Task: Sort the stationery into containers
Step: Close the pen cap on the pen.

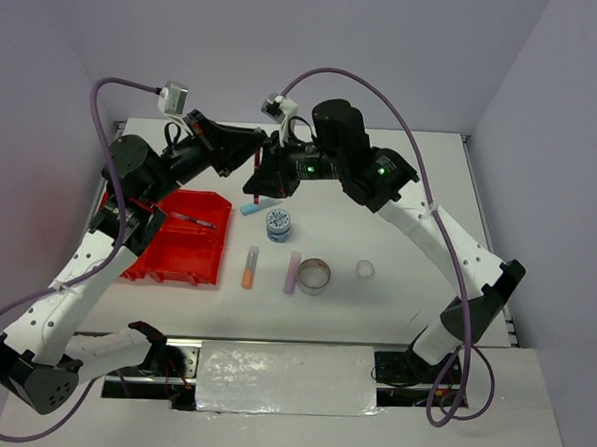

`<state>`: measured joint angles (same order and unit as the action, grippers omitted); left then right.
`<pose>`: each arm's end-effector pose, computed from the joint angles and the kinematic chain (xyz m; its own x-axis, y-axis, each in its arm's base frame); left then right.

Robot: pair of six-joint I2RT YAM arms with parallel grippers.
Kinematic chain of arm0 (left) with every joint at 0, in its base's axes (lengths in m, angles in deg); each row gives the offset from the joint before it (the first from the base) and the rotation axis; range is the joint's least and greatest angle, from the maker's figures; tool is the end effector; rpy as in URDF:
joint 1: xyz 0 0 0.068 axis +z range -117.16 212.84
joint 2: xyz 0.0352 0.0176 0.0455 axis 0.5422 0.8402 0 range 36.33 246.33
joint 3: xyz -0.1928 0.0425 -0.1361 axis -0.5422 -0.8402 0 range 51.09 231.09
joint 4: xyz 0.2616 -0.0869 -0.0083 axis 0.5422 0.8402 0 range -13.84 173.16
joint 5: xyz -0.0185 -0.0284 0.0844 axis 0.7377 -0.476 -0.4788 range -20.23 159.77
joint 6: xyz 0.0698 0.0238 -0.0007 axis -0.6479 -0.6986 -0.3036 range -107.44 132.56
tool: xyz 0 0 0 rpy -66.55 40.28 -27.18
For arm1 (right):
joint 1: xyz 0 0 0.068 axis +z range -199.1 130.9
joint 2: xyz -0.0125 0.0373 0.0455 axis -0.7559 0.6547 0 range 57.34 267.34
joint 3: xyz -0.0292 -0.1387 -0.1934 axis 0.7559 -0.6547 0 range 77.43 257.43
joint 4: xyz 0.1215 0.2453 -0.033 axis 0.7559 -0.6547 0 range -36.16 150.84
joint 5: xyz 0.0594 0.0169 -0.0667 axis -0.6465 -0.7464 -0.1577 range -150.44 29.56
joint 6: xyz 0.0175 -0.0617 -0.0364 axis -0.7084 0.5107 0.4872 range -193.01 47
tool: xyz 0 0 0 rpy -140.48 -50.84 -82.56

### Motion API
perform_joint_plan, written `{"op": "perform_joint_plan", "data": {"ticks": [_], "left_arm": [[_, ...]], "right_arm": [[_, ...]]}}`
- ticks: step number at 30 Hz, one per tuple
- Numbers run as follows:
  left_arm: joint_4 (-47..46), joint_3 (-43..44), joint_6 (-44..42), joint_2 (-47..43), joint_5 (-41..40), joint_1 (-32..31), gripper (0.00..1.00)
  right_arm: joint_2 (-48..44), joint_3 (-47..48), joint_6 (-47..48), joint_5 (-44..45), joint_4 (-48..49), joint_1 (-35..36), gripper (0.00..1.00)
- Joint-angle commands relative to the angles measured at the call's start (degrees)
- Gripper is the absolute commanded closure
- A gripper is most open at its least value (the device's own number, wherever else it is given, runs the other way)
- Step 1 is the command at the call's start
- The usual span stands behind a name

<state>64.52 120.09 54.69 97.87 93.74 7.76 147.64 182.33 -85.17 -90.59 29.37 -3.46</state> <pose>0.2466 -0.1430 0.4514 -0.2733 -0.5487 -0.7900 0.7438 0.4002 -0.5353 0.2433 0.2932 0.4300 -0.3994 -0.1479 -0.9048 -0.8901 0.2987 0.3441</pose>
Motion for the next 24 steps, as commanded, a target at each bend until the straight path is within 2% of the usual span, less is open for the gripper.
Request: {"op": "perform_joint_plan", "data": {"ticks": [1,5,8,15,17,19,22,24], "left_arm": [[23.67,-8.86,0.24,2.1,16.03,-8.92,1.0],[27.27,-15.54,-0.56,-1.59,13.83,-11.3,1.0],[32.02,-15.73,-2.84,-4.05,8.49,-10.96,1.0],[42.22,0.24,-4.86,-0.55,-9.18,-7.53,1.0],[42.67,2.02,-4.51,0.25,-11.91,-6.83,1.0],[41.88,2.81,-4.6,0.69,-10.44,-6.3,1.0],[40.38,2.82,-4.43,0.25,-8.76,-6.21,0.9],[38.81,2.82,-3.9,-0.8,-8.67,-6.21,0.73]], "right_arm": [[0.75,14.88,3.11,2.55,22.68,-3.55,1.0],[1.81,19.81,2.06,1.94,22.67,-6.62,1.0],[0.58,18.16,1.18,-0.08,23.55,-7.68,1.0],[-11.27,-5.81,-0.67,-0.08,33.03,-5.31,1.0],[-12.43,-7.77,-1.11,0.36,33.05,-5.31,1.0],[-13.05,-8.75,-0.67,-0.17,31.91,-5.13,1.0],[-13.75,-9.54,0.12,-1.31,29.53,-5.04,1.0],[-14.36,-10.85,0.56,-2.19,28.21,-4.43,1.0]]}}
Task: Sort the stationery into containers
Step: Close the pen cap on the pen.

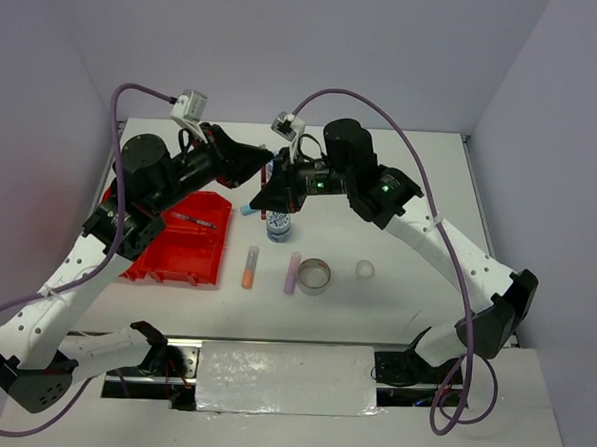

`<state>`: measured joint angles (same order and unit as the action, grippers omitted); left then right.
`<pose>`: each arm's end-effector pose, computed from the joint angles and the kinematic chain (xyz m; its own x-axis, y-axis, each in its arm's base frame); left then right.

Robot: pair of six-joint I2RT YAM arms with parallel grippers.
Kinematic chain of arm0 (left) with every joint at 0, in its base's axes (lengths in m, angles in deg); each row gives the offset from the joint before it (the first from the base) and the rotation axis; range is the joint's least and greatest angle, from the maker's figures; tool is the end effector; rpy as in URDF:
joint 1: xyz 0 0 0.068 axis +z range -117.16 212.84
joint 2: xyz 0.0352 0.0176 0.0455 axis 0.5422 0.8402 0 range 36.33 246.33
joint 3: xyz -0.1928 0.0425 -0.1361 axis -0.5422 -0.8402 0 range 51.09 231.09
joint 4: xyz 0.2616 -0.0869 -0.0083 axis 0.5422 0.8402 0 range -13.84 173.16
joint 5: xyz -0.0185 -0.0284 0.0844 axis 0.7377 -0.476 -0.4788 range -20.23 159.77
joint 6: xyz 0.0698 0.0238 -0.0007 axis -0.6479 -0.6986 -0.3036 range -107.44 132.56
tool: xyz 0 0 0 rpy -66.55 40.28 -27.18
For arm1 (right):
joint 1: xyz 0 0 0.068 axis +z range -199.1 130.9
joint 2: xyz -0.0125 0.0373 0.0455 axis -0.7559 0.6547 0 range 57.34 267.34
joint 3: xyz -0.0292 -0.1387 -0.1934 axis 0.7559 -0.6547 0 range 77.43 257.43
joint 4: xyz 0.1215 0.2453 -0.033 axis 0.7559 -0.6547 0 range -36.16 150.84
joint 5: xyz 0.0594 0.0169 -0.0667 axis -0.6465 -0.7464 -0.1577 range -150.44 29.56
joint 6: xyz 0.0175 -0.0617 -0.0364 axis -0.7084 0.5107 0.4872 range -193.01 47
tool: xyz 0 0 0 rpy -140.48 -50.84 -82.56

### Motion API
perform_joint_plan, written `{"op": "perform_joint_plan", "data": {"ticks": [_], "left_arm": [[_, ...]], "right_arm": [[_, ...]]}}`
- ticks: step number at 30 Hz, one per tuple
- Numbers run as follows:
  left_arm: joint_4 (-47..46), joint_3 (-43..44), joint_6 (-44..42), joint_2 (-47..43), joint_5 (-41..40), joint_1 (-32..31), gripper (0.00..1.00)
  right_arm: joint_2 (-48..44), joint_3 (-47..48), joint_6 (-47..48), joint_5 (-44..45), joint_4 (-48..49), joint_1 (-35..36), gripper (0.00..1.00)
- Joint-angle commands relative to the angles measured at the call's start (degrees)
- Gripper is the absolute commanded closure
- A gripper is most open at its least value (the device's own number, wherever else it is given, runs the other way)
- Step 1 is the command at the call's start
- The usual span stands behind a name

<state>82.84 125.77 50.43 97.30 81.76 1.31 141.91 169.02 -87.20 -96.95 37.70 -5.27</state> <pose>0.2324 -0.1576 0.4507 -0.3396 -0.4960 -0.7991 0.6065 0.5339 -0.5891 0.2399 0.2813 0.3993 -0.4317 -0.1414 -0.8909 -0.8903 0.2255 0.3957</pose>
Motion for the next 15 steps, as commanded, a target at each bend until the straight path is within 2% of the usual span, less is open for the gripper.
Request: {"op": "perform_joint_plan", "data": {"ticks": [1,5,11,12,13,15], "left_arm": [[19.87,-2.78,0.45,-0.67,3.3,0.33,0.68],[17.32,-0.85,0.28,-1.64,3.83,0.42,0.67],[16.18,1.26,-0.34,-1.11,4.27,1.03,0.63],[15.65,1.26,-0.25,-1.29,4.53,1.03,0.61],[14.52,1.18,-0.25,-1.47,4.8,1.12,0.5],[13.54,1.17,-0.16,-1.82,5.24,1.21,0.46]], "right_arm": [[-8.81,1.93,2.86,3.73,19.71,-2.61,1.0],[-10.57,-2.29,2.24,3.02,20.32,-2.17,1.0],[-10.48,-3.0,2.42,3.2,18.66,-0.86,1.0],[-10.4,-3.08,2.51,3.38,18.39,-0.51,1.0],[-10.31,-3.61,2.51,3.55,17.87,-0.42,1.0],[-10.22,-4.05,2.24,3.55,17.69,-0.33,1.0]]}}
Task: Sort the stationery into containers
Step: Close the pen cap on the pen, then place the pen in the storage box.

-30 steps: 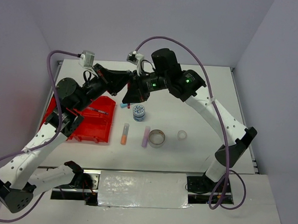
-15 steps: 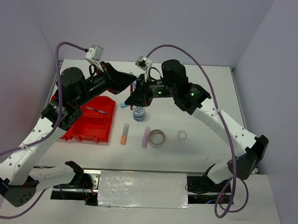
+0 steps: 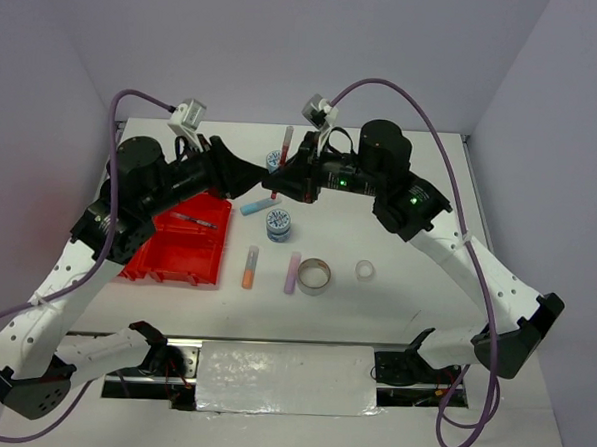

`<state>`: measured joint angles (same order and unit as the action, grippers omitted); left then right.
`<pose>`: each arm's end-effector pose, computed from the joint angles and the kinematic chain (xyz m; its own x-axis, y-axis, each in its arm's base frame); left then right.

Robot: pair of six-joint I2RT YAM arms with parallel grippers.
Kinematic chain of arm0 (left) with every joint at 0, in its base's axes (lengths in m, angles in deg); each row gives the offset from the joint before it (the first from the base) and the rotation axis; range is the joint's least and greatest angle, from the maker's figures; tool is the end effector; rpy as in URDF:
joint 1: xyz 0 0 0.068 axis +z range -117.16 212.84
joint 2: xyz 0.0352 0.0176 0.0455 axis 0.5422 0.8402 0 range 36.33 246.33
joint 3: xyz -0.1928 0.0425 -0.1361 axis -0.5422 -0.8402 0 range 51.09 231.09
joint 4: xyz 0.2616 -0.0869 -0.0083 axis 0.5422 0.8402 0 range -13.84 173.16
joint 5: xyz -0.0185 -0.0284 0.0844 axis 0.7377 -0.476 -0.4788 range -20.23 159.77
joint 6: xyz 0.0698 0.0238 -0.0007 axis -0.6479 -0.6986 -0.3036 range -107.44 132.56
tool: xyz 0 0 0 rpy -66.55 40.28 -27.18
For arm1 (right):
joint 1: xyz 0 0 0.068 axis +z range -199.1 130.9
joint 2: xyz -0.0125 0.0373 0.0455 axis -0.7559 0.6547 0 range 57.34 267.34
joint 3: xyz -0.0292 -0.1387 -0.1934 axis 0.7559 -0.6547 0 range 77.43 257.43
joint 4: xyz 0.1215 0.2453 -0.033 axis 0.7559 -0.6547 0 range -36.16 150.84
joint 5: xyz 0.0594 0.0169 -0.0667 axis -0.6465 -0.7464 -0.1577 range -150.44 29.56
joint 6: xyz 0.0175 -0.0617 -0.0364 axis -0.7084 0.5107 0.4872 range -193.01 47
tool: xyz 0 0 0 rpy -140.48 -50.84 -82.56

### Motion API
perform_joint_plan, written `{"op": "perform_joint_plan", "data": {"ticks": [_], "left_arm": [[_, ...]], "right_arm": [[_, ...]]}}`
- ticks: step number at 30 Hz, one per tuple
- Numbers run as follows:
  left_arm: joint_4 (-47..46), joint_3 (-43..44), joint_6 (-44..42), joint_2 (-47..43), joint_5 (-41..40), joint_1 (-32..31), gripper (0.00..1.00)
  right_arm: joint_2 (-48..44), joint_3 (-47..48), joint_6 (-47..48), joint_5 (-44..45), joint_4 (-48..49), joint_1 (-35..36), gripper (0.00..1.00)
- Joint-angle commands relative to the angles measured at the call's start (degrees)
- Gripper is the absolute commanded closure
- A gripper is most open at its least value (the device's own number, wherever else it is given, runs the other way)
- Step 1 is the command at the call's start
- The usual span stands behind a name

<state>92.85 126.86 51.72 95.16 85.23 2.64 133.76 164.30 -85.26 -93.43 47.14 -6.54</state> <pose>0.2217 -0.1480 0.4438 -0.4488 -0.4429 -0.7761 0.5569 0.5407 -0.6305 0.2252 0.2524 0.4359 -0.2462 0.0156 -0.9691 -0.9368 0.2525 0.2420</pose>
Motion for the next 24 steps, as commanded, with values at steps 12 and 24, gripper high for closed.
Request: {"op": "perform_joint_plan", "data": {"ticks": [12,24], "left_arm": [[-10.25,-3.77,0.13,-4.51,4.99,1.89,0.25],[-21.88,-6.95,-2.24,-6.27,13.27,1.98,0.32]], "right_arm": [[0.57,-0.29,0.56,-1.28,2.26,1.99,1.0],[1.97,-0.39,0.65,-2.6,-0.37,5.51,1.0]]}}
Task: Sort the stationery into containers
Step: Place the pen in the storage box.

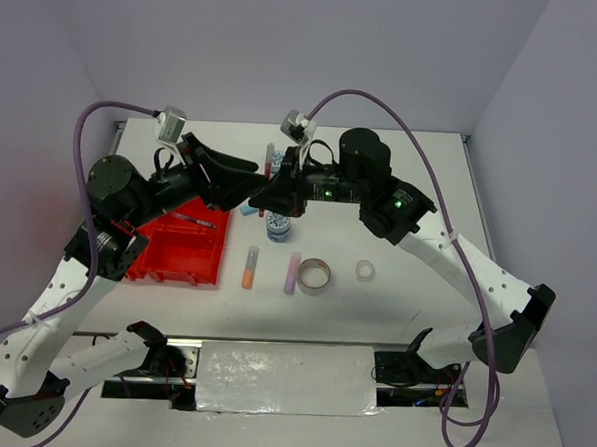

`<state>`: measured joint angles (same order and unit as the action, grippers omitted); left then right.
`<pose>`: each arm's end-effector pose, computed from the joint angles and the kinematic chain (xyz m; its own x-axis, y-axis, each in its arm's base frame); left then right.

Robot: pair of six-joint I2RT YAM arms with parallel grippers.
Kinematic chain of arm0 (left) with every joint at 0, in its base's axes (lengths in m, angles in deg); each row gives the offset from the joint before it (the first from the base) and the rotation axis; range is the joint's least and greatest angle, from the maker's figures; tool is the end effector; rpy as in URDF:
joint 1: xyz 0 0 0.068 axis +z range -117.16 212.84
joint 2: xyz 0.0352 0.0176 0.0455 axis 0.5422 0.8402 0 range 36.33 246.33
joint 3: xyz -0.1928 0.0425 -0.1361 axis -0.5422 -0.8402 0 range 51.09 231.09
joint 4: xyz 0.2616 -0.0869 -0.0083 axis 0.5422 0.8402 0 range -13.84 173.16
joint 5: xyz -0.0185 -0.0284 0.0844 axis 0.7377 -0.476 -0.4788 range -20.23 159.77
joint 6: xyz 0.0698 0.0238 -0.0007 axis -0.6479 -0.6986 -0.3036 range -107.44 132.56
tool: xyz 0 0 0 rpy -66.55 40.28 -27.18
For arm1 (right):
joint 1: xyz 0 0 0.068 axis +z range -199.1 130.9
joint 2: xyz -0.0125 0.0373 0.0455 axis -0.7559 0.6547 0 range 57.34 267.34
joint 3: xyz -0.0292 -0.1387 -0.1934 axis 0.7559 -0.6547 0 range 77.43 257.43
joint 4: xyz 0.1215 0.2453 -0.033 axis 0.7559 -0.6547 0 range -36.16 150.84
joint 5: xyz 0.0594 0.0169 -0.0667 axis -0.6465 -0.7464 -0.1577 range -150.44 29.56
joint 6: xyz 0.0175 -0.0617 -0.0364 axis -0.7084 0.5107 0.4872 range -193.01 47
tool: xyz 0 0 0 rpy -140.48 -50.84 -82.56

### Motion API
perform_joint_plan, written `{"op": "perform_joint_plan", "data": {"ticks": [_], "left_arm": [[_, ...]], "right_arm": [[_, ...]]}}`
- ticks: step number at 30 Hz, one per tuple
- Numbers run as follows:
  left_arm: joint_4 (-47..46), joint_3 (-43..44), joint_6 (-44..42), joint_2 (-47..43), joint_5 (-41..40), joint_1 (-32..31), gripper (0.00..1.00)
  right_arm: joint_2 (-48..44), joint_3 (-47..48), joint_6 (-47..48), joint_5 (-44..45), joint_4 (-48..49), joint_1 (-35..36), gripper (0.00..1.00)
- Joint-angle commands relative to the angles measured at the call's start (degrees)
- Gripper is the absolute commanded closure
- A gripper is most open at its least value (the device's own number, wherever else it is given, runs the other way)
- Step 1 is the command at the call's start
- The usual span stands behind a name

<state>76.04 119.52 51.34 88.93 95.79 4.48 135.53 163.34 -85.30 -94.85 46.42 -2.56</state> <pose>0.1974 -0.1373 0.4602 -0.3114 -0.4714 -0.8251 0.7735 0.3786 -0.5082 0.2132 0.2757 0.4182 -0.2881 -0.0487 -0.9564 -0.9452 0.1744 0.2758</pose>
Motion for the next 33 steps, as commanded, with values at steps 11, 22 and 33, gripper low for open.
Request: {"op": "perform_joint_plan", "data": {"ticks": [11,22,33], "left_arm": [[-1.64,-0.22,-4.24,1.63,0.61,0.5,0.46],[3.26,0.13,-3.54,4.18,-6.01,1.11,1.0],[21.14,-4.25,14.99,7.78,-54.37,11.39,1.0]], "right_arm": [[0.73,0.93,0.43,-1.71,1.23,3.29,1.0],[0.65,-0.3,-2.03,0.91,3.25,2.68,0.03],[-15.17,-18.31,-5.89,23.6,0.62,-7.16,0.0]]}}
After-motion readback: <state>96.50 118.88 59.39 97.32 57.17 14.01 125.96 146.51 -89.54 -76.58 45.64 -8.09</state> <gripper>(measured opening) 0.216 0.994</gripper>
